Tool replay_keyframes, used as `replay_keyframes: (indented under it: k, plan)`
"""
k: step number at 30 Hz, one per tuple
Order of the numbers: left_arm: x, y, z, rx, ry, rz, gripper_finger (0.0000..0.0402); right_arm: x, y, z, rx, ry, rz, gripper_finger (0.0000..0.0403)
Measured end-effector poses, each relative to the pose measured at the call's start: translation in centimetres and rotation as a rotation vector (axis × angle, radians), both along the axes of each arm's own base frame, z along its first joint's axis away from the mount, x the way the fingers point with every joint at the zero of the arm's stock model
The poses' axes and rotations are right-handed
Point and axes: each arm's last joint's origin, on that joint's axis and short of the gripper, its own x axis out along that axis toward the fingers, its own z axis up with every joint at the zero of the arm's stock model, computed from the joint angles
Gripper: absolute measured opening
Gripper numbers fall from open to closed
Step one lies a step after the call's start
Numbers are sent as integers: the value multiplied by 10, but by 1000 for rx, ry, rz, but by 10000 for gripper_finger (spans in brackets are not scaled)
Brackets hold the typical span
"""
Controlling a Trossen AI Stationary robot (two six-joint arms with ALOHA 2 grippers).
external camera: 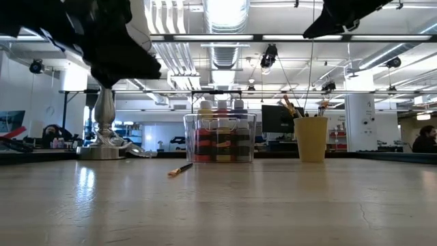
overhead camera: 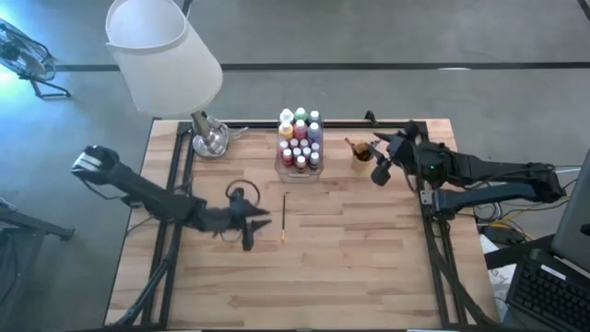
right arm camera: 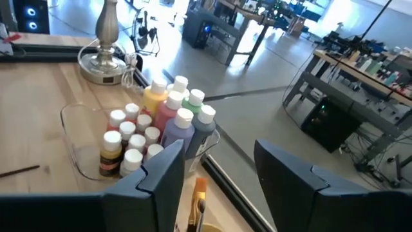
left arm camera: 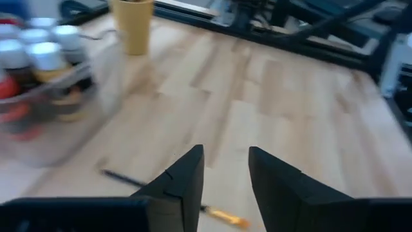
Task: Pick & Place Paint Supplies
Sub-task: Put the gold paint brush into the cup
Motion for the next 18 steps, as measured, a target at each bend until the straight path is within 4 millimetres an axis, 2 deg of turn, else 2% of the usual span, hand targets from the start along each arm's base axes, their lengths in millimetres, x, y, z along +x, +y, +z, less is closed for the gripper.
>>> replay_keyframes:
  k: [3, 8, 13, 18]
  plan:
    - [11, -18, 2, -34, -3, 1, 123, 1, 2, -3, 1, 10, 1, 187]
    - [37, -38, -6, -150, 30, 49, 122, 8, 2, -7, 15, 26, -2, 189]
    - [62, -51, -17, -241, 157, 150, 141, 12, 2, -10, 22, 42, -6, 177]
    - [76, -57, -24, -316, 294, 299, 168, 13, 2, -11, 24, 46, -5, 169]
